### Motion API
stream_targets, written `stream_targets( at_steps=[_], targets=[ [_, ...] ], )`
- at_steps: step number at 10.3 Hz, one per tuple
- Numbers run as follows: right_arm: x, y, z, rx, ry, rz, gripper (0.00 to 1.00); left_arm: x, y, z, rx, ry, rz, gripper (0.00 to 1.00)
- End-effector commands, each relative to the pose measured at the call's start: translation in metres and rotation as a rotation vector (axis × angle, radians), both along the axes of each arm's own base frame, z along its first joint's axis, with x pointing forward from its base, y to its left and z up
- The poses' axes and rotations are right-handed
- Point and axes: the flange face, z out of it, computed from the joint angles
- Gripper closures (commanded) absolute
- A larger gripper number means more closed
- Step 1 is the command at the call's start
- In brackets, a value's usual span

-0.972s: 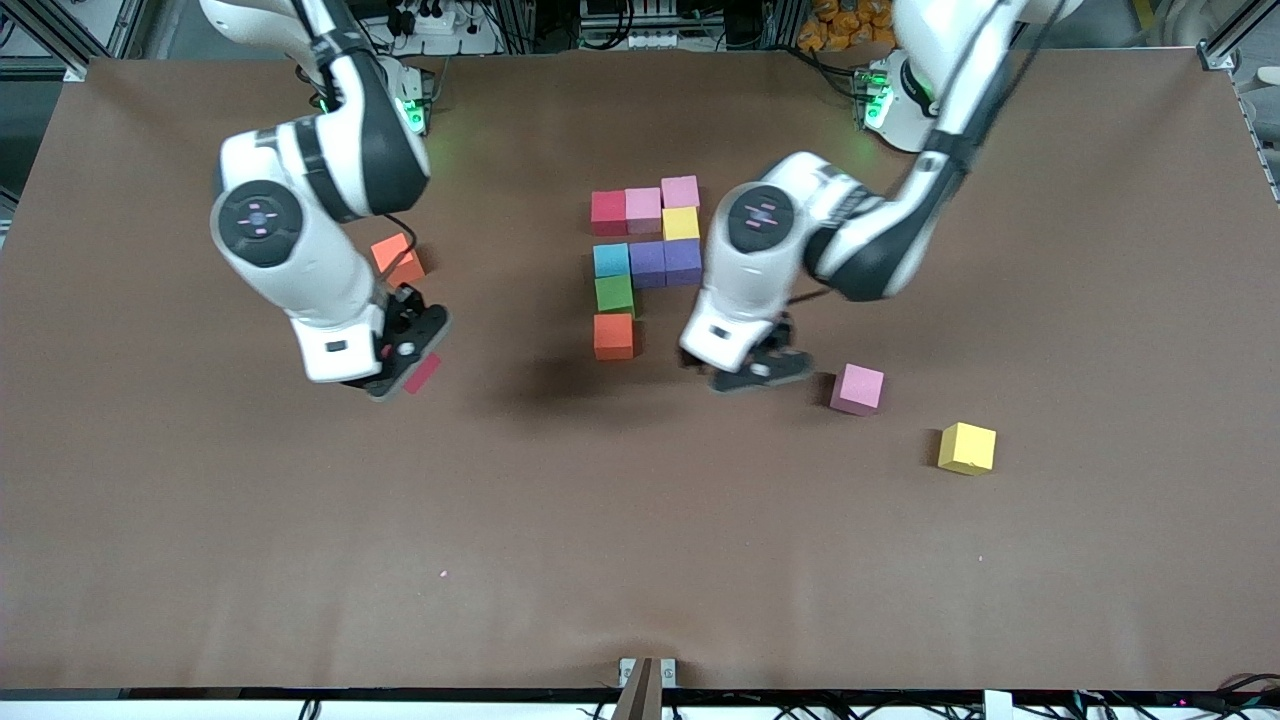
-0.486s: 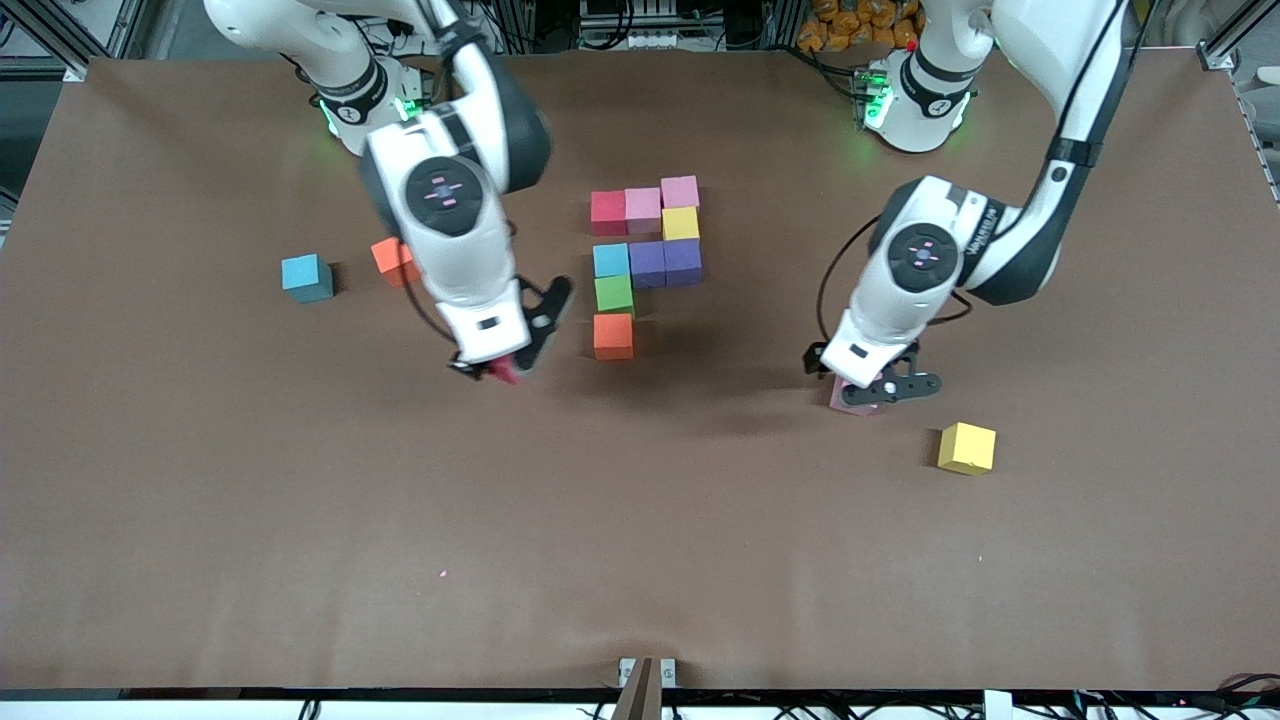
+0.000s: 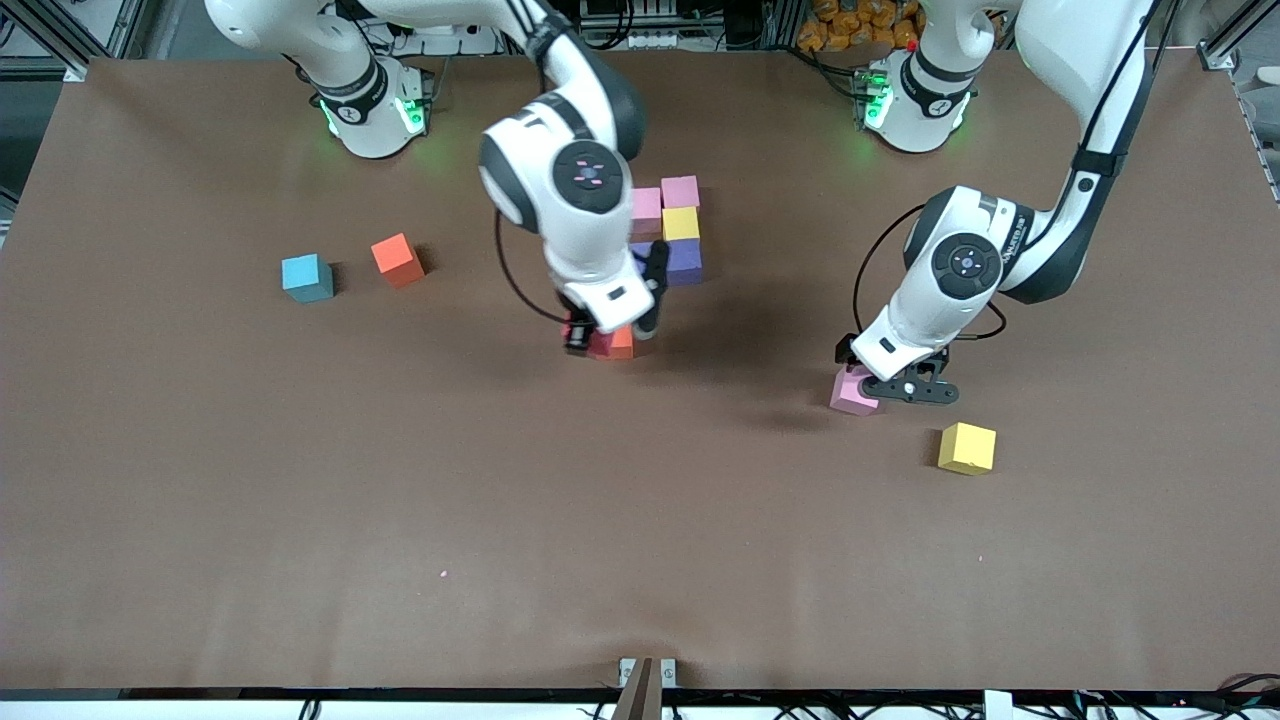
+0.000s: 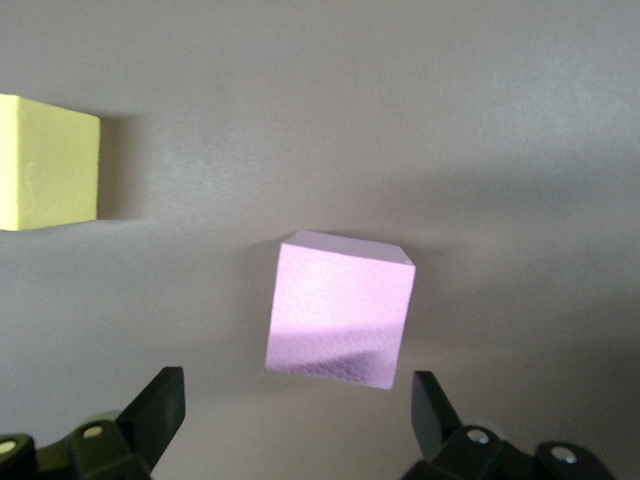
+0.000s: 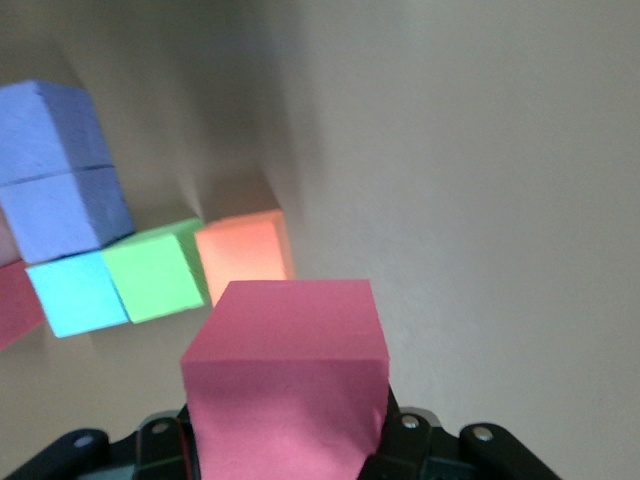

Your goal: Form number 2 with 11 blocks

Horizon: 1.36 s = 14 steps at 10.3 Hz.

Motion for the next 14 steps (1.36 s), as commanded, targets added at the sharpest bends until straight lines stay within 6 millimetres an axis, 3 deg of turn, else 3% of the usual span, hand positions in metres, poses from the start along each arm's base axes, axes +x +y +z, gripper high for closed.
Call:
stream_targets(
  at_steps=[1, 3, 6, 8, 12, 14],
  targets=[
    [-0.007, 0.040, -0.012, 0.008, 0.038, 0.093, 0.81, -0.003, -0.003, -0.010, -0.003, -0.010, -0.092, 0.00],
    [-0.011, 0.056, -0.033, -0.001, 0.046, 0.149, 0.81, 0.000, -0.003, -0.015, -0.006, -0.002, -0.138, 0.00],
    [-0.011, 0.064, -0.075, -0.016, 0.048, 0.173, 0.81, 0.006, -0.006, -0.025, -0.013, 0.002, -0.141, 0.00],
    [-0.022, 0.079, -0.100, 0.002, 0.040, 0.194, 0.81, 0.009, -0.006, -0.032, -0.020, 0.001, -0.139, 0.00],
    [-0.029, 0.089, -0.129, 0.011, 0.036, 0.206, 0.81, 0.016, -0.009, -0.048, -0.006, -0.013, -0.183, 0.00],
    [-0.042, 0.096, -0.140, -0.005, 0.044, 0.217, 0.81, 0.018, -0.010, -0.055, -0.003, -0.014, -0.178, 0.00]
  ],
)
